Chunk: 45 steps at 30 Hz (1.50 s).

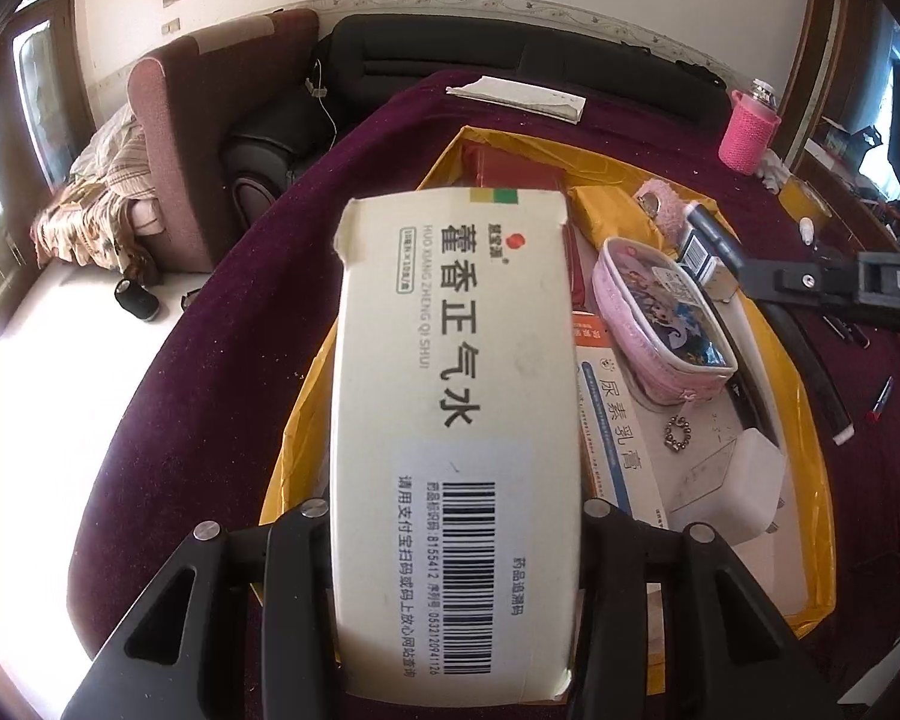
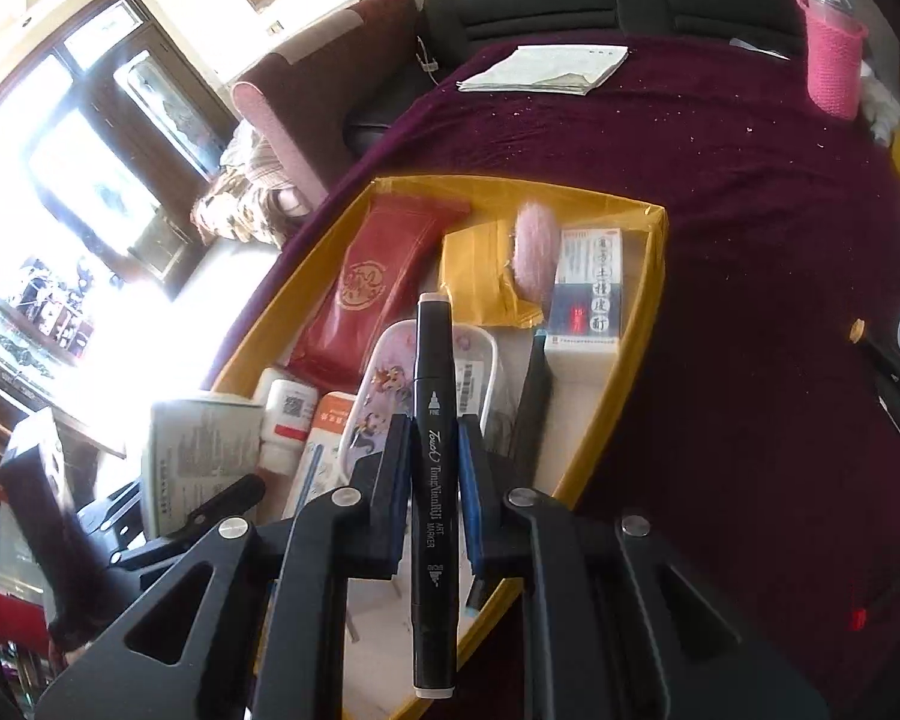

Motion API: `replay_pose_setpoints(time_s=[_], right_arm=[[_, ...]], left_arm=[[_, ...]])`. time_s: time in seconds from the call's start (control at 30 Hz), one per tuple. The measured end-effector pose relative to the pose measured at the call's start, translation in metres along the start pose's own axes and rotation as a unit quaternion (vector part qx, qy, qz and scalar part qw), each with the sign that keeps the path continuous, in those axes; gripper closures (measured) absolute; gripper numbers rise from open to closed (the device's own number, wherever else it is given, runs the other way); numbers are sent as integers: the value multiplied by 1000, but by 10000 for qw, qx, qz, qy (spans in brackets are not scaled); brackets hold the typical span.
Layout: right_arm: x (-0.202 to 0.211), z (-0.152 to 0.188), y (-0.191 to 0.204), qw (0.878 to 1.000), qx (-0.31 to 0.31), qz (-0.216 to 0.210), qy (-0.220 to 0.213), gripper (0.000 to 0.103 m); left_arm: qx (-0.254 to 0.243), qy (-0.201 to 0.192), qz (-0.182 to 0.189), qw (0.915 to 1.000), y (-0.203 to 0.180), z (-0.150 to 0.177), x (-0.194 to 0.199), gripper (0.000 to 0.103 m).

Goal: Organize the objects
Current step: 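Place the beige box in the tray while the right gripper drops the marker there, then move both grippers back to the markers on the table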

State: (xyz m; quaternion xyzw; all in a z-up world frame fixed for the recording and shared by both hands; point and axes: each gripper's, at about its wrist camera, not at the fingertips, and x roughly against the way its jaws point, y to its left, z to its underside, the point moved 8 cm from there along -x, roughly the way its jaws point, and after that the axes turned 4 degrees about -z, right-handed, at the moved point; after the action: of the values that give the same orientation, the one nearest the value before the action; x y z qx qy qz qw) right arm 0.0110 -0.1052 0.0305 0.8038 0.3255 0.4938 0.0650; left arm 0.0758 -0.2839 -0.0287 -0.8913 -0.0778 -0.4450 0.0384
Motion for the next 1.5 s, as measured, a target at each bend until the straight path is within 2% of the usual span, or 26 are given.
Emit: replay_pose_setpoints(time_s=[0.13, 0.27, 0.37, 0.53, 0.6, 0.67, 0.73, 0.87, 0.97, 1.03, 1.1, 1.13, 1.17, 1.33, 1.5], right_arm=[[-18, -9, -6, 9976, 131, 684, 0, 90], [-27, -5, -7, 9940, 223, 1062, 101, 90], [-27, -2, -6, 9913, 275, 1280, 94, 90], [-27, -1, -12, 9885, 125, 1504, 84, 89], [-26, 0, -12, 9897, 73, 1428, 80, 84], [-21, 2, -11, 9918, 10, 1280, 37, 72], [-10, 2, -10, 9932, -3, 1156, -117, 70], [28, 1, -14, 9921, 109, 1105, -589, 57], [64, -2, -26, 9870, 225, 1261, -967, 56], [97, -4, -38, 9793, 334, 1507, -1312, 55], [134, -5, -55, 9671, 468, 1845, -1689, 42], [153, -5, -66, 9607, 508, 2015, -1841, 29], [167, -5, -77, 9575, 508, 2092, -1921, 22], [229, 2, -162, 9487, -193, 2427, -2016, 22], [263, 30, -237, 9439, -1099, 2392, -1995, 22]], left_arm=[[247, -44, 124, 9996, 5, -1, 7, 66], [661, -146, 334, 9971, 21, -8, 24, 61], [769, -398, 357, 9956, 30, -15, 42, 45], [891, -865, 566, 9906, 33, -27, 68, 38], [877, -967, 590, 9897, 32, -30, 73, 38], [842, -984, 607, 9897, 28, -32, 75, 38], [814, -973, 623, 9900, 24, -32, 77, 38], [734, -917, 715, 9905, 10, -32, 83, 38], [617, -966, 887, 9894, -8, -36, 92, 38], [557, -990, 1053, 9879, -21, -39, 98, 38], [473, -984, 1233, 9863, -37, -41, 101, 38], [433, -967, 1329, 9854, -45, -42, 101, 38], [400, -938, 1423, 9846, -54, -41, 101, 38], [155, -757, 1765, 9813, -92, -37, 97, 38], [-124, -667, 2009, 9773, -128, -40, 101, 38]])
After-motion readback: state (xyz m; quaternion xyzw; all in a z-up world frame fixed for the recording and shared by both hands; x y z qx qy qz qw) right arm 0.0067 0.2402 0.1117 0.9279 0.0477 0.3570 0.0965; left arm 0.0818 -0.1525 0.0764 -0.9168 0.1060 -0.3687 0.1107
